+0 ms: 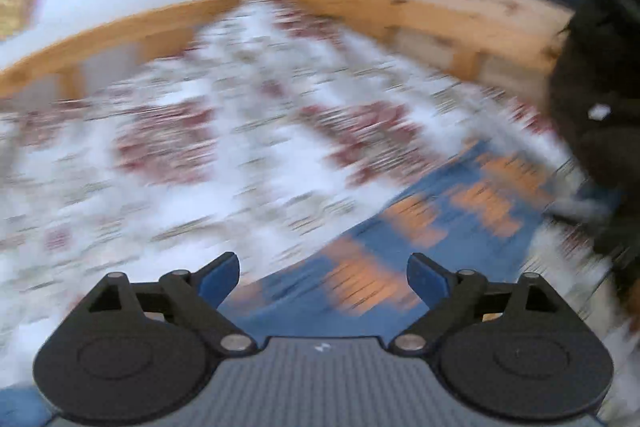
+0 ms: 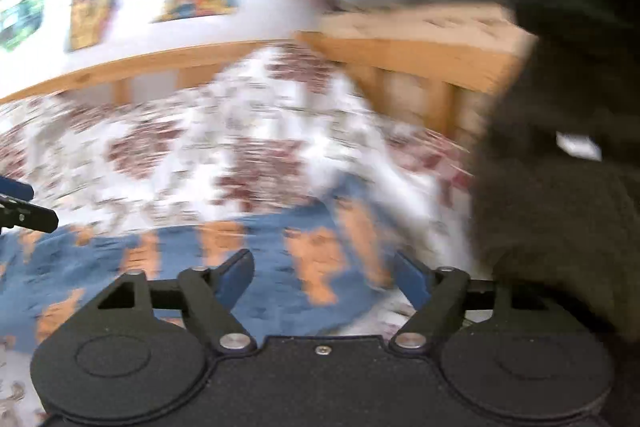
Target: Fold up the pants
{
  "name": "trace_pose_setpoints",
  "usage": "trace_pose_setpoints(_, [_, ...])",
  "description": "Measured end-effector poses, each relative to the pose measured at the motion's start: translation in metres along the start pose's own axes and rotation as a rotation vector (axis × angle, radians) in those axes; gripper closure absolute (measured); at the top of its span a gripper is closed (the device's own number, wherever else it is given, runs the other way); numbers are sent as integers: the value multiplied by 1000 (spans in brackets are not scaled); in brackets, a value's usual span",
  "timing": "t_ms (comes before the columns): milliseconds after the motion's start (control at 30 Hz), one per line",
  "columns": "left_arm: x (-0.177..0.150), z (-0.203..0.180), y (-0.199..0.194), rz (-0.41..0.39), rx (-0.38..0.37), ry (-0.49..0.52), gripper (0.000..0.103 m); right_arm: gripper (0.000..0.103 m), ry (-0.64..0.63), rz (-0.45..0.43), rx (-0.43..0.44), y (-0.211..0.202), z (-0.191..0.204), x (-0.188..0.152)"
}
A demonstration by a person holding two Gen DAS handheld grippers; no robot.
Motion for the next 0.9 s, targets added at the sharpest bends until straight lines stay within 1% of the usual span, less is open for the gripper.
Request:
trace_pose_setpoints(67, [-19, 35, -22, 18, 80, -21, 7, 19, -60, 9, 140, 0, 37, 10])
trace_pose_setpoints(167, [-39, 85, -44, 40, 161, -81, 7, 18, -157, 24, 381, 10, 99, 30])
trace_pose_setpoints(200, [-43, 99, -48, 47, 184, -97, 7, 18, -189, 53, 458, 17, 121, 35])
trace_pose_setpoints(233, [-47, 112, -51, 53, 192, -112, 7, 19, -218, 96, 555, 26, 145, 41])
trace_pose_setpoints(267, [-50, 126, -53, 62, 185, -133, 7, 19, -232, 119, 625, 33, 163, 46])
trace_pose_setpoints(300, [-51, 136, -51, 74, 174, -155, 7, 22, -250, 138, 690, 42, 180, 52])
trace_pose_setpoints(333, [-51, 146, -49, 84, 161, -177, 7, 25, -274, 159, 736, 53, 198, 57])
trace_pose_setpoints(367, [-51, 154, -45, 95, 138, -197, 7, 27, -299, 188, 768, 63, 215, 61])
trace_pose_setpoints(433, [-56, 164, -34, 132, 92, -213, 8, 46, -337, 255, 825, 86, 245, 67])
trace_pose_setpoints(467, [-61, 170, -28, 159, 88, -211, 9, 50, -358, 289, 851, 96, 257, 69])
trace_pose_setpoints(500, [-65, 173, -24, 181, 84, -202, 10, 57, -380, 320, 872, 104, 269, 68])
trace_pose_setpoints(533, [-70, 174, -19, 202, 77, -190, 14, 62, -401, 343, 892, 109, 279, 66])
trace_pose_setpoints(567, [-77, 174, -16, 231, 72, -180, 18, 64, -422, 366, 916, 111, 289, 64])
trace_pose_setpoints(600, [-82, 174, -13, 250, 63, -173, 19, 65, -444, 392, 934, 112, 296, 60])
trace_pose_setpoints(667, [-90, 171, -11, 262, 44, -166, 20, 65, -498, 422, 961, 111, 308, 50])
trace_pose_setpoints(700, [-91, 170, -12, 260, 22, -169, 20, 65, -526, 426, 964, 109, 312, 46])
trace_pose_setpoints(800, [-80, 169, -17, 198, -92, -214, 18, 65, -576, 431, 954, 110, 311, 35])
trace_pose_setpoints(867, [-66, 173, -16, 167, -131, -238, 18, 65, -580, 449, 949, 112, 304, 27])
trace_pose_setpoints(900, [-60, 177, -13, 161, -133, -240, 18, 65, -589, 445, 945, 113, 302, 24])
Point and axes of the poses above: each gripper's, at about its wrist camera, not at the fingertips, and y roughly the way its jaws point, z to its left, x to its top, the point moved 10 cm from there along y, roughly the way its jaws point, and after that the axes turned 11 degrees about -x, right-handed, at the moved point
